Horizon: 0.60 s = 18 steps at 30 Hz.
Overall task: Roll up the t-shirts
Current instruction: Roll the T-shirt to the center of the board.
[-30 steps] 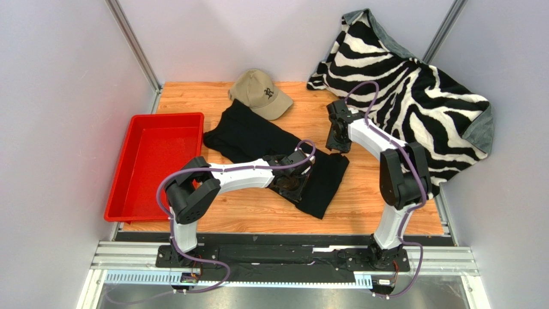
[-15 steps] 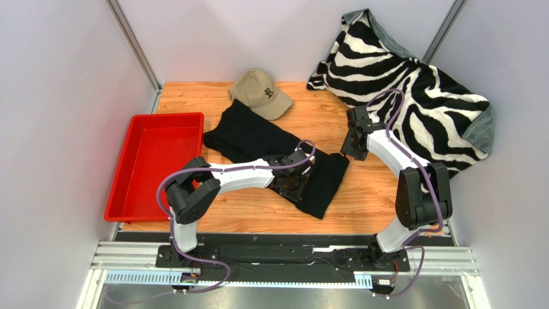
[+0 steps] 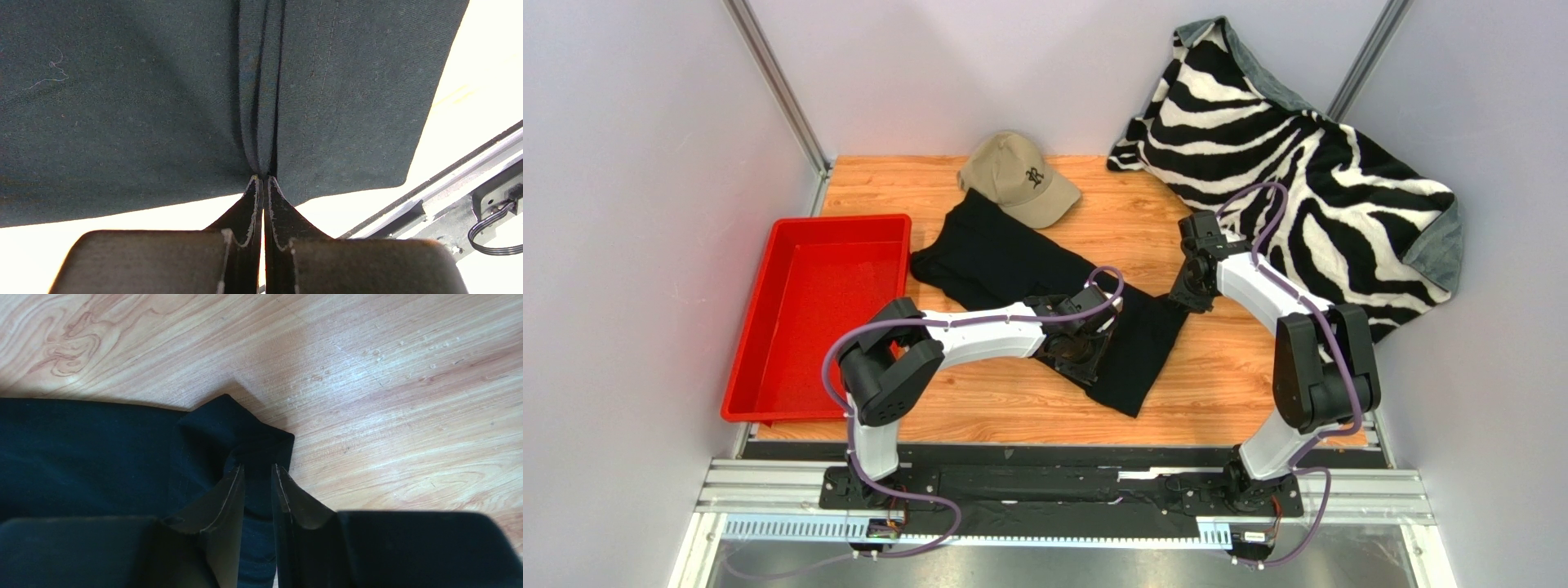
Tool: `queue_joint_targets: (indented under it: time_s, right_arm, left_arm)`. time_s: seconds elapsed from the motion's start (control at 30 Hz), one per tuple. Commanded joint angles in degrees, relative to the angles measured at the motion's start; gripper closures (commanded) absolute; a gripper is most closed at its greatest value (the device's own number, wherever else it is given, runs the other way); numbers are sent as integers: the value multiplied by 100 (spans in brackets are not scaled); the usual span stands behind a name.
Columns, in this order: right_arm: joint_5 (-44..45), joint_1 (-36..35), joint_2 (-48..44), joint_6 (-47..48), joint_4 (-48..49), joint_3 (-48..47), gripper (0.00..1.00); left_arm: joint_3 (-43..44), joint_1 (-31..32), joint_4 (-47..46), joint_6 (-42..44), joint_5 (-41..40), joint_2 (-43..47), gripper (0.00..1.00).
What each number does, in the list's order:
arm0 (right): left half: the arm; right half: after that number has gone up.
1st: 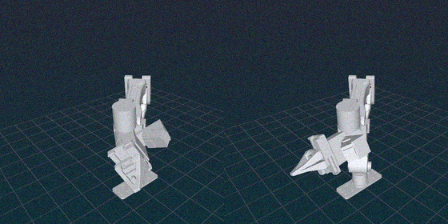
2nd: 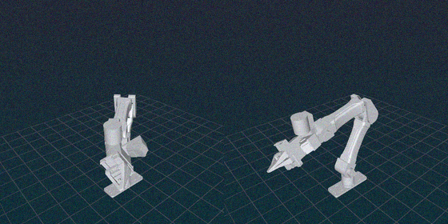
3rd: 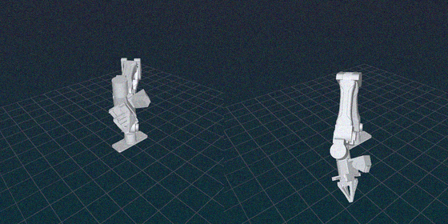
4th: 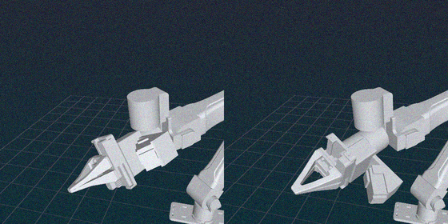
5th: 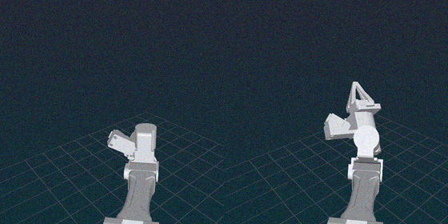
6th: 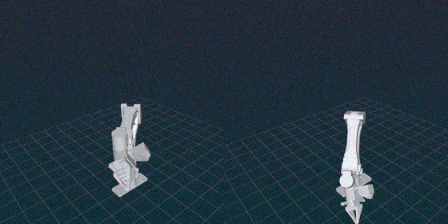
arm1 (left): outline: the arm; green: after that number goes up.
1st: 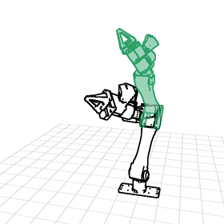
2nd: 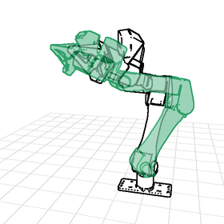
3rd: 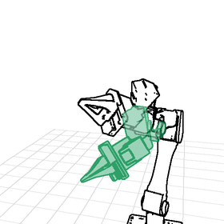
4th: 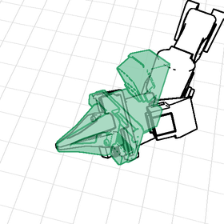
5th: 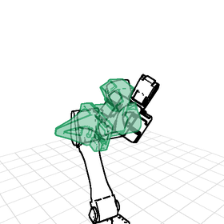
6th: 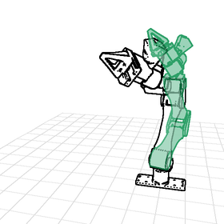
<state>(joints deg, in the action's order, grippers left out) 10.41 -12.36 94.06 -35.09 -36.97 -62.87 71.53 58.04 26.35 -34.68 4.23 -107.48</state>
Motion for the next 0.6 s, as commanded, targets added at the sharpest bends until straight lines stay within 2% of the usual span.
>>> queue_joint_targets:
  time_s: [0.0,0.1,0.13,0.57]
  right_arm:
    - [-4,5,95,-103,234,-32,75]
    - [40,93,95,-94,208,-85,90]
    - [48,120,95,-77,190,-102,99]
    - [136,453,-143,20,164,30,100]
  left_arm:
    - [28,-3,-42,-48,34,8,100]
    - [10,-12,-42,-48,34,-1,100]
    - [-7,-12,-42,-39,52,-1,100]
    - [-42,-38,-51,-31,60,34,100]
